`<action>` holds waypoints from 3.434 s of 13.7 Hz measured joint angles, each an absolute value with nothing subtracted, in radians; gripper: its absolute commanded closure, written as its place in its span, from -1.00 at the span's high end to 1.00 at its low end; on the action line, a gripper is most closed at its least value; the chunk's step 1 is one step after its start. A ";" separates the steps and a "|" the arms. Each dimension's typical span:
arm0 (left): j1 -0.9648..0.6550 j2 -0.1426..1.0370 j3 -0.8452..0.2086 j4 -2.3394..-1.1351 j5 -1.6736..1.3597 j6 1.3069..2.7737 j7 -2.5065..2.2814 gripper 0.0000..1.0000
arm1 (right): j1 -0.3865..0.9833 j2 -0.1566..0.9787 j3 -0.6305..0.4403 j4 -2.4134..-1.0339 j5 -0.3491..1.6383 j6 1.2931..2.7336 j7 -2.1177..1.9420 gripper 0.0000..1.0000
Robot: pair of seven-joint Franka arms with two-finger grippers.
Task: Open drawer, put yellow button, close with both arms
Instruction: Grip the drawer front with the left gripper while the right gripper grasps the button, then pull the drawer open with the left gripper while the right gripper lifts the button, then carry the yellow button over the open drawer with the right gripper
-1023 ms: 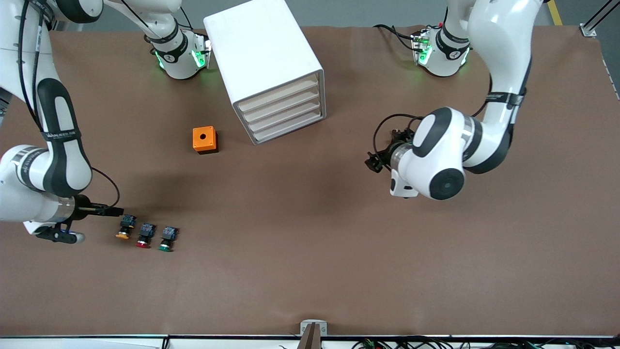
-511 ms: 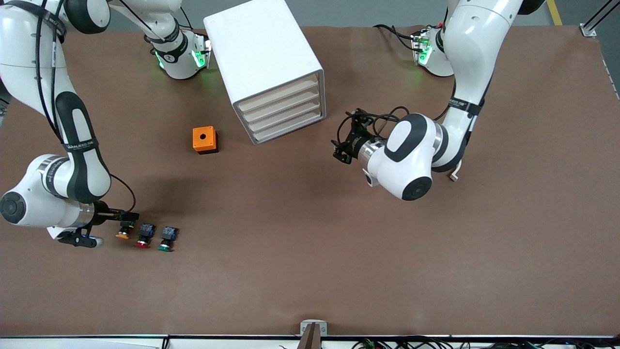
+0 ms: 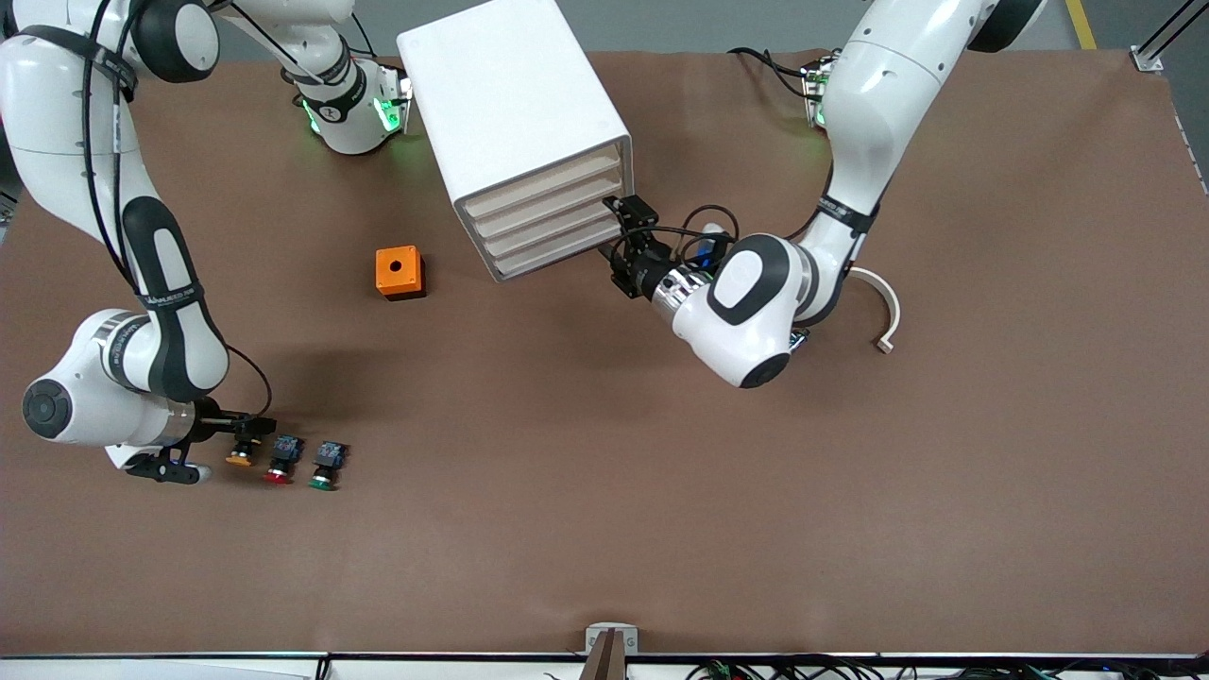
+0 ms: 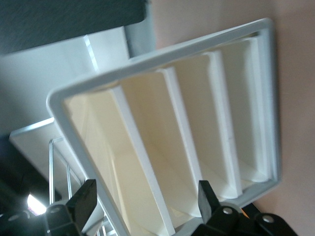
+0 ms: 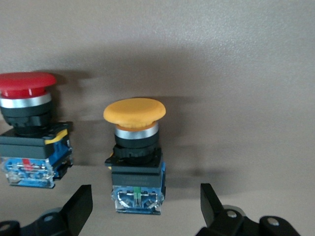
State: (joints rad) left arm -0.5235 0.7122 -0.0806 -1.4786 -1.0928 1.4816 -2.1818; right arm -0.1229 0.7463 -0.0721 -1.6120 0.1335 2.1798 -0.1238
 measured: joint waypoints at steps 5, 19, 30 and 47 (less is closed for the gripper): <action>-0.558 0.754 -0.082 -1.477 -1.126 1.481 -2.360 0.29 | -0.126 0.746 -0.073 -1.610 0.134 2.180 -0.139 -0.44; -0.678 0.769 -0.084 -1.474 -1.148 1.480 -2.440 -0.73 | -0.126 0.697 -0.072 -1.540 0.133 2.181 -0.248 -0.92; -0.573 0.770 -0.025 -1.385 -1.093 1.467 -2.410 -0.93 | -0.069 0.511 -0.069 -1.536 0.132 1.963 -0.134 -0.96; -0.444 0.778 0.113 -1.297 -1.075 1.481 -2.070 0.98 | 0.265 0.319 0.159 -1.539 0.134 1.708 1.095 -0.95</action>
